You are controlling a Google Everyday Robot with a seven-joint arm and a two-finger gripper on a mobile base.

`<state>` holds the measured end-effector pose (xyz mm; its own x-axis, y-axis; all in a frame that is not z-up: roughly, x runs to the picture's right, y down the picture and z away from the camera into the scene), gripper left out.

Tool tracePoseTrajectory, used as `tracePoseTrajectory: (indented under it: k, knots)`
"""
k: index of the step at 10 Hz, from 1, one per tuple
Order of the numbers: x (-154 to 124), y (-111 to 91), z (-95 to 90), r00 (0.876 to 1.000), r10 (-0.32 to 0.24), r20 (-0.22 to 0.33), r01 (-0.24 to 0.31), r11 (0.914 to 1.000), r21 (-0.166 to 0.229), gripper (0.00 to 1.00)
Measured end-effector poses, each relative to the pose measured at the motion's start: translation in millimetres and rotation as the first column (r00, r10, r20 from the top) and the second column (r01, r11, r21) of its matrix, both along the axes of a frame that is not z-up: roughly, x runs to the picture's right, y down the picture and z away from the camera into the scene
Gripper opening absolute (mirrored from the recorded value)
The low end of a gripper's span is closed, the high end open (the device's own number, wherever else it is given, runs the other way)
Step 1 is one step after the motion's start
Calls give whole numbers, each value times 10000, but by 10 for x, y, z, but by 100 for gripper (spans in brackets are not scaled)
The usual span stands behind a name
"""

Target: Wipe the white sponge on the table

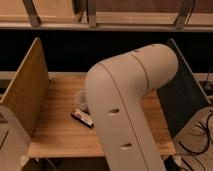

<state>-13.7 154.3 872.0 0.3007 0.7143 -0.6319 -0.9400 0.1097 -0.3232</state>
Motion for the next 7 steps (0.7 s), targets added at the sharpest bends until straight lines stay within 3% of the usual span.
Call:
tracePoseTrajectory:
  k: [5,7]
  knots:
    - [46,21,27,10000,-29,-79,29,10000,-37,12]
    - [63,13,33,9999,-102,-134,102,9999,19,0]
